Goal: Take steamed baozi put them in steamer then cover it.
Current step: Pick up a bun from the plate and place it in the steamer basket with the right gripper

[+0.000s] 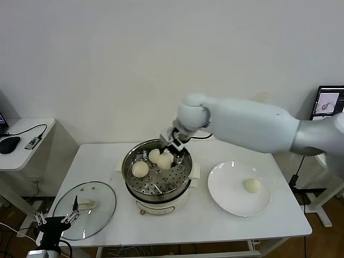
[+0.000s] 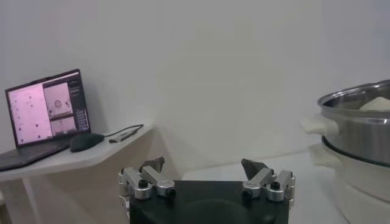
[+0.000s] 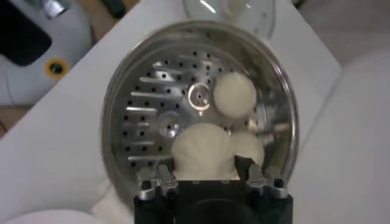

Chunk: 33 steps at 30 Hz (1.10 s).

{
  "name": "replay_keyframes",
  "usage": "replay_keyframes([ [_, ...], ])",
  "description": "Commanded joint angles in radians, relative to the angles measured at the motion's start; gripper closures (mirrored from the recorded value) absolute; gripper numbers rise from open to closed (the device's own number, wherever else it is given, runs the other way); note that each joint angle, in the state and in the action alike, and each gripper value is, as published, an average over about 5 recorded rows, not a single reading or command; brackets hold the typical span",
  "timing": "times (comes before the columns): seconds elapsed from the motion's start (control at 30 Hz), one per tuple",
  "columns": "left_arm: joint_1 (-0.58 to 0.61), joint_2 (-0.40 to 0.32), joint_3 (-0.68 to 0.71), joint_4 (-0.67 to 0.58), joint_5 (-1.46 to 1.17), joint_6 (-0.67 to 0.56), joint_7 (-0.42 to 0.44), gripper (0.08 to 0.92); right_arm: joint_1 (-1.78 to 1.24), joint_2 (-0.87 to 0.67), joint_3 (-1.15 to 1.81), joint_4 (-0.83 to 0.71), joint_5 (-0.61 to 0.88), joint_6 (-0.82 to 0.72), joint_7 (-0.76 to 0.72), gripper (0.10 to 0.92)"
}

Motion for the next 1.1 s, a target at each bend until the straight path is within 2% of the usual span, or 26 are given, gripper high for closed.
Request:
replay_keyframes([
  [0.03,-0.003,0.001,-0.002,0.001,0.001,-0.001,0.000,0.177,0.000,0.125,-0.069,-0.045,-0.085,0.163,0.015,0.406],
  [0.3,-0.008,-0.004,-0.001,0.000,0.002,0.000,-0.001,0.177,-0.023,0.157,-0.092,-0.075,-0.147,0.244,0.017,0.406],
  [0.77,-0.007,-0.009,0.003,0.006,0.004,0.000,-0.004,0.177,-0.035,0.127,-0.105,-0.033,-0.125,0.257,-0.006,0.386],
  [0.87,-0.007,-0.011,0.005,0.007,0.005,0.000,-0.004,0.177,-0.042,0.120,-0.104,-0.026,-0.119,0.256,0.002,0.348],
  [1.03,-0.009,-0.013,0.006,0.006,0.006,0.000,-0.004,0.177,-0.031,0.106,-0.099,-0.010,-0.115,0.257,0.008,0.230],
  [1.1,-0.008,-0.012,0.005,0.006,0.006,0.000,-0.004,0.177,-0.011,0.093,-0.091,-0.002,-0.115,0.256,0.000,0.212],
])
